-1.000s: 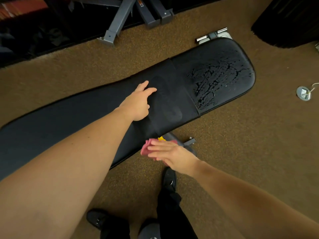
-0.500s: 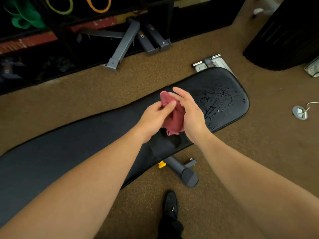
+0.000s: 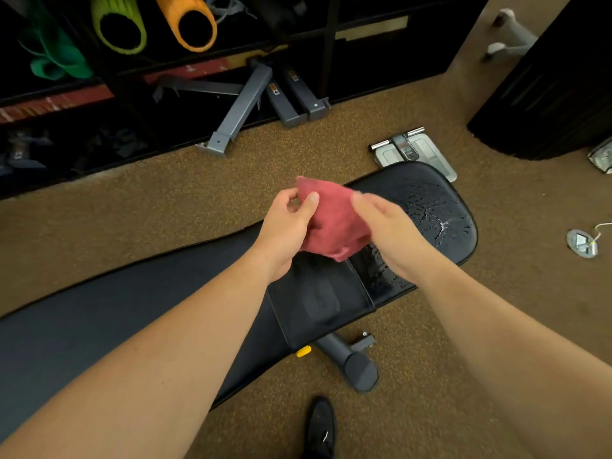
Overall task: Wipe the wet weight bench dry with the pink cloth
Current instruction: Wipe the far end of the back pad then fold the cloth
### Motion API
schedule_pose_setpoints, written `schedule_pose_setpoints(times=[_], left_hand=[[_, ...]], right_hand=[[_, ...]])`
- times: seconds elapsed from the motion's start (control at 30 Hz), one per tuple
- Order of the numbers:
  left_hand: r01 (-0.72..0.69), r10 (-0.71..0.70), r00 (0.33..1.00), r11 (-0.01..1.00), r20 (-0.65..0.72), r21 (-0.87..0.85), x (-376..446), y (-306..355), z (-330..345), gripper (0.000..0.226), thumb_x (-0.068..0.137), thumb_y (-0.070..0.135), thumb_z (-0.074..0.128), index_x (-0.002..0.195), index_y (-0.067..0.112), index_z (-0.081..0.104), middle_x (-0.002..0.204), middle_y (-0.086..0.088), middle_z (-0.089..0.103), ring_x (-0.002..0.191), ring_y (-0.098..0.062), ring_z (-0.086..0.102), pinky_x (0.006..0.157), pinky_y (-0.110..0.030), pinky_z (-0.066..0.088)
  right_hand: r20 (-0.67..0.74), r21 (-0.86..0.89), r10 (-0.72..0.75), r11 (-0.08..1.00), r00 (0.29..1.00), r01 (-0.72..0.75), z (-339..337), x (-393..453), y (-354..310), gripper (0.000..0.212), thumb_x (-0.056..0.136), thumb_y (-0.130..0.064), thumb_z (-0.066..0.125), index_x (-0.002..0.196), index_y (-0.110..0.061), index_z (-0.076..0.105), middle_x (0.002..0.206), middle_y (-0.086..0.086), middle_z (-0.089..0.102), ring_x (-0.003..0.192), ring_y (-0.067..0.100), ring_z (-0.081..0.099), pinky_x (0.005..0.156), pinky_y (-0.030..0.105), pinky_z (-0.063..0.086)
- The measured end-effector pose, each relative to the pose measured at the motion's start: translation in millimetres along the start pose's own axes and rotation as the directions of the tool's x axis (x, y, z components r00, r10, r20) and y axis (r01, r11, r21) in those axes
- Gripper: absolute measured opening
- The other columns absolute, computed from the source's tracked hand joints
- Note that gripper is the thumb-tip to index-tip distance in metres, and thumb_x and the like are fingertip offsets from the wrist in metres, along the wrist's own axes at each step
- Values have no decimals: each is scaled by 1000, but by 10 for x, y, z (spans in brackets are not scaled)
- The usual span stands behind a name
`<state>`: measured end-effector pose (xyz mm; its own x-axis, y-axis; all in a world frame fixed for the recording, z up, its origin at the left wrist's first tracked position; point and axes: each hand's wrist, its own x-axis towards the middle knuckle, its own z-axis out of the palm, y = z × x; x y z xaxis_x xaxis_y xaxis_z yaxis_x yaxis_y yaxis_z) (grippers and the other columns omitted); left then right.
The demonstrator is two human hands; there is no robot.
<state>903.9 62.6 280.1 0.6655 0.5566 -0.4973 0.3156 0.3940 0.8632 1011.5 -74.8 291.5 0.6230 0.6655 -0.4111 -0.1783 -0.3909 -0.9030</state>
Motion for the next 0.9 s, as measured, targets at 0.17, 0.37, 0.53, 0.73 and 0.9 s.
schedule_pose_setpoints(times=[0.17, 0.37, 0.53, 0.73, 0.9], left_hand=[[11, -17, 999, 981, 33, 192, 200, 22, 81, 52, 101, 41, 54, 149, 28, 37, 134, 0, 57, 108, -19, 67, 94, -43, 57], [-8, -171, 983, 313, 64, 950, 297, -334, -126, 116, 78, 38, 84, 156, 49, -2, 166, 11, -14, 153, -31, -12, 114, -73, 15], [13, -118, 993, 252, 18, 968, 258, -511, -75, 128, 73, 33, 87, 154, 50, -11, 164, 13, -23, 152, -31, -20, 112, -76, 10], [20, -104, 995, 217, 3, 976, 251, -522, -25, 127, 75, 28, 84, 155, 45, -13, 164, 6, -24, 151, -37, -19, 117, -70, 8], [14, -99, 995, 208, 7, 978, 263, -509, -42, 127, 74, 30, 85, 156, 45, -11, 165, 7, -22, 151, -36, -18, 117, -69, 9]], right_hand=[[-108, 224, -60, 971, 992, 83, -372, 246, -271, 30, 101, -35, 59, 122, -14, 64, 118, 2, 73, 108, 15, 71, 94, 38, 57], [-1, -639, -392, 708, 920, 301, -625, 636, -372, 29, 93, -13, 65, 70, -13, 46, 110, -3, 47, 88, 8, 54, 81, 9, 43], [304, -855, -57, 423, 951, 299, -419, 1073, 52, 4, 94, -14, 54, 92, -17, 56, 164, 7, 23, 150, 32, 24, 124, 51, 15], [407, -883, -97, 211, 908, 419, -251, 1119, 436, 64, 101, -31, 25, 163, -23, 7, 170, -5, 3, 156, 13, -3, 126, 46, -4], [520, -837, -37, 177, 853, 518, -351, 935, 515, 82, 84, -46, 5, 162, -24, 12, 169, -6, 5, 156, 14, -6, 127, 40, 2]])
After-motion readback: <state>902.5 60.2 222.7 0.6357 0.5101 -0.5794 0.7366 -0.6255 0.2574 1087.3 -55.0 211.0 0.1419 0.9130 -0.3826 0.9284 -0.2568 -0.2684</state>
